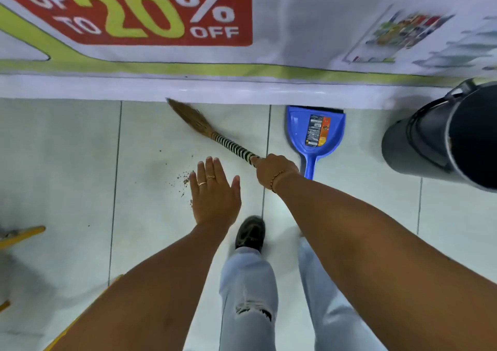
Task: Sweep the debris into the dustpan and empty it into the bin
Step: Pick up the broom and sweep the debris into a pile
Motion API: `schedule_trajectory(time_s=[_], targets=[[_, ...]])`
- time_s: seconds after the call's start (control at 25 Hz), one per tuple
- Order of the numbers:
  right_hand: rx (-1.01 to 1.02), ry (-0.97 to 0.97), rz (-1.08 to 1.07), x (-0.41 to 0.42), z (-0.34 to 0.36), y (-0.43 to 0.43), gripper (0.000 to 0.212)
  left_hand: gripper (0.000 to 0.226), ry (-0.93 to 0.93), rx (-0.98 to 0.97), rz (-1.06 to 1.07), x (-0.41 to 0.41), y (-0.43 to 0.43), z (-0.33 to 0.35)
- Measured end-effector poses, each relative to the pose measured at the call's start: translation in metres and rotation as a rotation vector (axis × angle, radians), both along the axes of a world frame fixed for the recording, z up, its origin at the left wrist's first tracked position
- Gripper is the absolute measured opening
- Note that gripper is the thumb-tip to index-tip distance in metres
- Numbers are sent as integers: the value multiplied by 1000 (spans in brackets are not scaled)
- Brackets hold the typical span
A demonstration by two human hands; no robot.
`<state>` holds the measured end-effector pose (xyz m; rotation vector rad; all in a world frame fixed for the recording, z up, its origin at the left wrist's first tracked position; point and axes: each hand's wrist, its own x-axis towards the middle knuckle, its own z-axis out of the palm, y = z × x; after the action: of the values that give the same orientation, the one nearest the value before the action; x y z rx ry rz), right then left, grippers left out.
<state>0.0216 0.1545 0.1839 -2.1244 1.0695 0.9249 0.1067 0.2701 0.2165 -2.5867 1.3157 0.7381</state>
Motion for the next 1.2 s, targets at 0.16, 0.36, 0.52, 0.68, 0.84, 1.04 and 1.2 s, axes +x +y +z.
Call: schedule_trajectory(time_s=[0.16, 0.36, 0.52, 0.68, 0.84, 1.04, 1.2], targets=[[7, 56, 96, -1, 4, 54, 55, 62, -15, 4, 6, 6, 52, 0], [8, 24, 127, -29, 14, 112, 52, 62, -14, -24, 37, -13, 95, 7], [-27, -71, 24, -83, 36, 162, 53, 62, -19, -59, 33, -43, 134, 24], [-24, -67, -398, -125, 51, 209, 52, 62, -2, -59, -18, -69, 180, 45], [95, 59, -735, -134, 41, 267, 53, 63, -13, -56, -55, -68, 213, 42], [174, 77, -661, -97, 22, 329, 49, 62, -29, -43, -32, -43, 245, 23], [153, 46, -615, -51, 11, 349, 45, 62, -11, -33, -17, -18, 273, 15]])
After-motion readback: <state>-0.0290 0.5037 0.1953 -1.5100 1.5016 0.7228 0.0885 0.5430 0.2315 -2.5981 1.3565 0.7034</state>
